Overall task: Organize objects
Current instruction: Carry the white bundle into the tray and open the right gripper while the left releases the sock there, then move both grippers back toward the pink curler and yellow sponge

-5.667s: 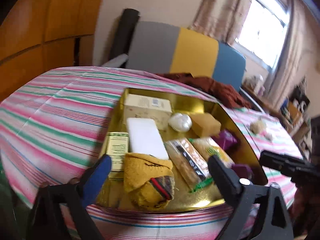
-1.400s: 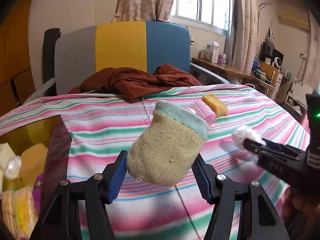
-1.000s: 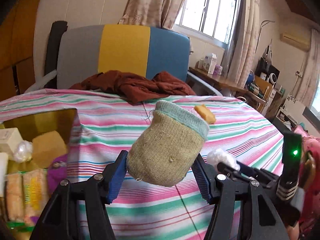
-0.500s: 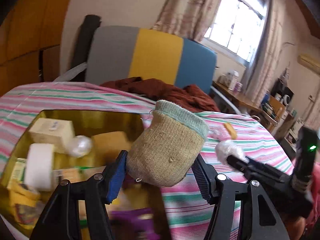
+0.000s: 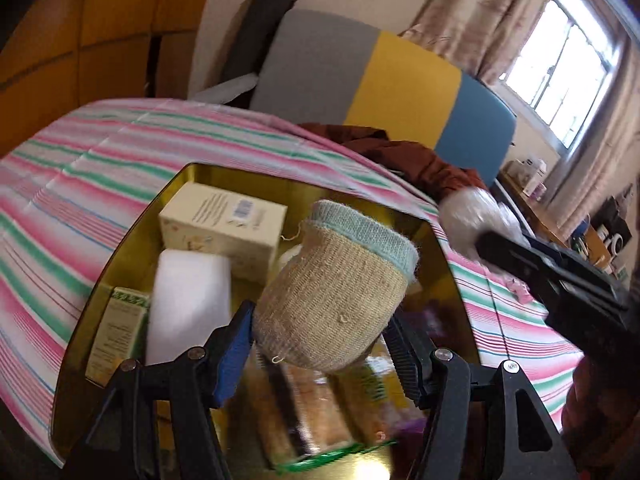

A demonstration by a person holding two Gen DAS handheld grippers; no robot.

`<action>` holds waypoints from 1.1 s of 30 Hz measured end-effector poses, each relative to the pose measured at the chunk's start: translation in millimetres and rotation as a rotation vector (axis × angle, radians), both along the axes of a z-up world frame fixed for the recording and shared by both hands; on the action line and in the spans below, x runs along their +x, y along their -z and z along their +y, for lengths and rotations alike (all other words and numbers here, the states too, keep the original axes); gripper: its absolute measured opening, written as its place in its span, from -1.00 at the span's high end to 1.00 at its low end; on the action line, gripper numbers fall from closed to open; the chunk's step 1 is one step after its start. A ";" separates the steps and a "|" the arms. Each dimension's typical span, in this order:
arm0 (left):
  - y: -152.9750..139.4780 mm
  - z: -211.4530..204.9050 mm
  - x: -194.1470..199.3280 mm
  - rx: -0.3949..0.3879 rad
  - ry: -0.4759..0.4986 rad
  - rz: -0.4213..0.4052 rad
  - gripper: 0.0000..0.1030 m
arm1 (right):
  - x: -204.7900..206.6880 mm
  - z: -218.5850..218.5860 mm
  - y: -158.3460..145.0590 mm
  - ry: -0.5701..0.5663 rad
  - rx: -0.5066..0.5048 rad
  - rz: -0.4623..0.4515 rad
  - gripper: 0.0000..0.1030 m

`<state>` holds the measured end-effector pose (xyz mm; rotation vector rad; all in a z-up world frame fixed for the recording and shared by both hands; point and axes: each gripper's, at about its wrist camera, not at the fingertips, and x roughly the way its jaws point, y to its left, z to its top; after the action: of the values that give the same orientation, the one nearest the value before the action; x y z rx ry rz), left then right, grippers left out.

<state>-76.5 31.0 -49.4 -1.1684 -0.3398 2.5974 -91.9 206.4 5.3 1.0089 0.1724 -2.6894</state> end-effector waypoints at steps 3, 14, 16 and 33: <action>5.4 -6.6 -6.5 -0.020 -0.012 -0.024 -0.24 | -28.0 -15.8 5.6 -0.028 0.007 -0.051 0.17; 13.9 -20.5 -22.5 -0.016 -0.057 -0.078 -0.73 | -70.1 -21.9 28.6 0.054 0.003 -0.141 0.05; 10.3 -23.5 -20.8 -0.008 -0.076 -0.055 -0.79 | -65.9 -16.5 26.9 0.068 -0.016 -0.133 0.05; -2.4 -11.0 3.7 -0.014 -0.129 -0.026 -0.99 | -14.0 35.4 21.0 0.133 -0.139 -0.109 0.05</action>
<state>-72.7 20.0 -47.0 -1.2242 -0.4156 2.7007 -105.9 241.9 -15.6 1.1571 -0.1045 -2.7095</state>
